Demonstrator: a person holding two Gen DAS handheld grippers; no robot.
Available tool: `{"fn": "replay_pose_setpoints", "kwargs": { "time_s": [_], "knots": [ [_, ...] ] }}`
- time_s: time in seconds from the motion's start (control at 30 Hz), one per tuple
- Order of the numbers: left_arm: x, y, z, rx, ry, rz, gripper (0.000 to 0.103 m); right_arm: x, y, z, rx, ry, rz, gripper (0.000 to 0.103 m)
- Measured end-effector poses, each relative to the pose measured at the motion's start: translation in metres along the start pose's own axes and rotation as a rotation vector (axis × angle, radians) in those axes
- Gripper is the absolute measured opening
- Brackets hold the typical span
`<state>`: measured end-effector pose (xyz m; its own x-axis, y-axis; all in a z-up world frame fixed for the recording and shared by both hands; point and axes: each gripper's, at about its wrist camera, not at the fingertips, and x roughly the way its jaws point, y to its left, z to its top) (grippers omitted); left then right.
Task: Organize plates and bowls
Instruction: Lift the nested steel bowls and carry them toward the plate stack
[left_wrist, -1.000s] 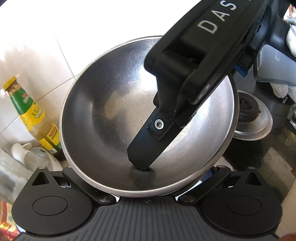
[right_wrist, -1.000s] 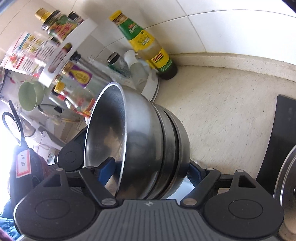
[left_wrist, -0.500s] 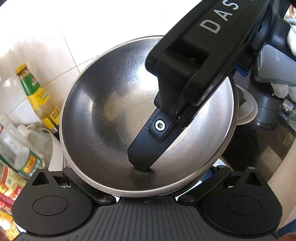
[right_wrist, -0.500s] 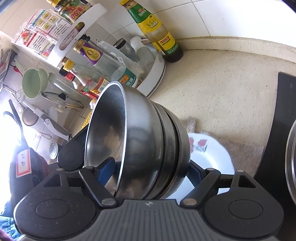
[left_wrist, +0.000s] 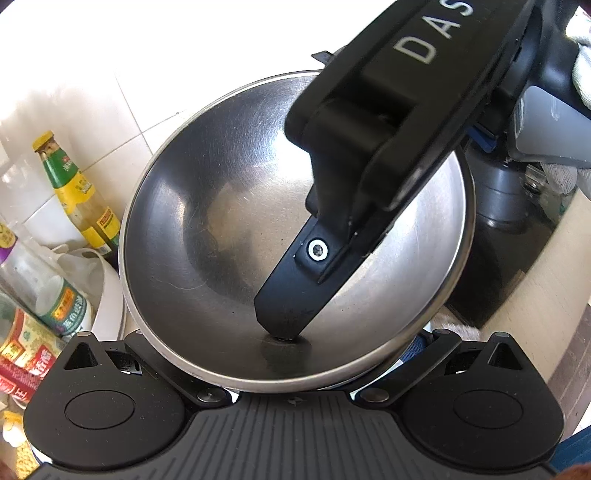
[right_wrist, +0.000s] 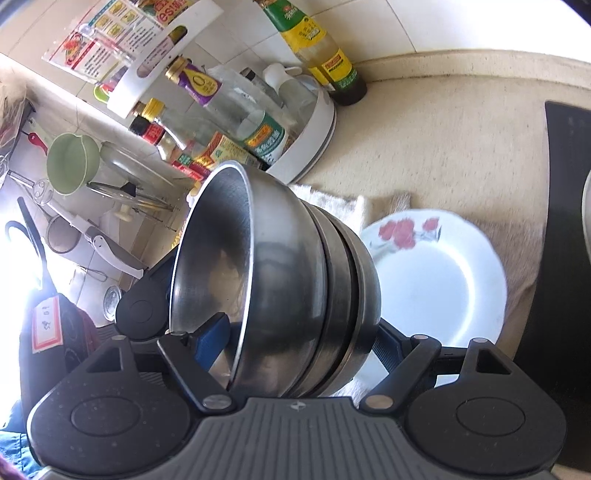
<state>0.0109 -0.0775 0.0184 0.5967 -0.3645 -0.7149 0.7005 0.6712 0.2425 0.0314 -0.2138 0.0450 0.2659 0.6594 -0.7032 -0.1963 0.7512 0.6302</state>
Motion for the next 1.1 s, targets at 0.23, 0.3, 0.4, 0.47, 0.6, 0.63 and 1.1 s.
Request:
{"fn": "replay_pose_setpoints", "kwargs": {
  "time_s": [0.23, 0.3, 0.4, 0.47, 0.6, 0.63, 1.1],
  "knots": [
    [-0.013, 0.001, -0.02, 0.006, 0.015, -0.017, 0.103, 0.004, 0.008, -0.018, 0.017, 0.006, -0.001, 0.084],
    [-0.016, 0.0, -0.023, 0.006, 0.02, -0.022, 0.103, 0.005, 0.008, -0.023, 0.024, 0.008, -0.002, 0.084],
    [-0.022, -0.005, -0.03, 0.012, 0.027, -0.026, 0.103, 0.006, 0.008, -0.03, 0.038, 0.013, -0.004, 0.084],
    [-0.022, -0.005, -0.033, 0.014, 0.032, -0.034, 0.103, 0.007, 0.006, -0.034, 0.048, 0.015, -0.004, 0.084],
    [-0.015, -0.002, -0.038, 0.021, 0.046, -0.05, 0.103, 0.008, 0.002, -0.042, 0.072, 0.019, -0.001, 0.084],
    [-0.014, -0.002, -0.039, 0.022, 0.051, -0.054, 0.103, 0.009, 0.002, -0.044, 0.078, 0.02, 0.001, 0.084],
    [-0.004, 0.003, -0.039, 0.027, 0.109, -0.057, 0.103, 0.012, -0.007, -0.028, 0.068, -0.027, 0.031, 0.086]
  ]
}}
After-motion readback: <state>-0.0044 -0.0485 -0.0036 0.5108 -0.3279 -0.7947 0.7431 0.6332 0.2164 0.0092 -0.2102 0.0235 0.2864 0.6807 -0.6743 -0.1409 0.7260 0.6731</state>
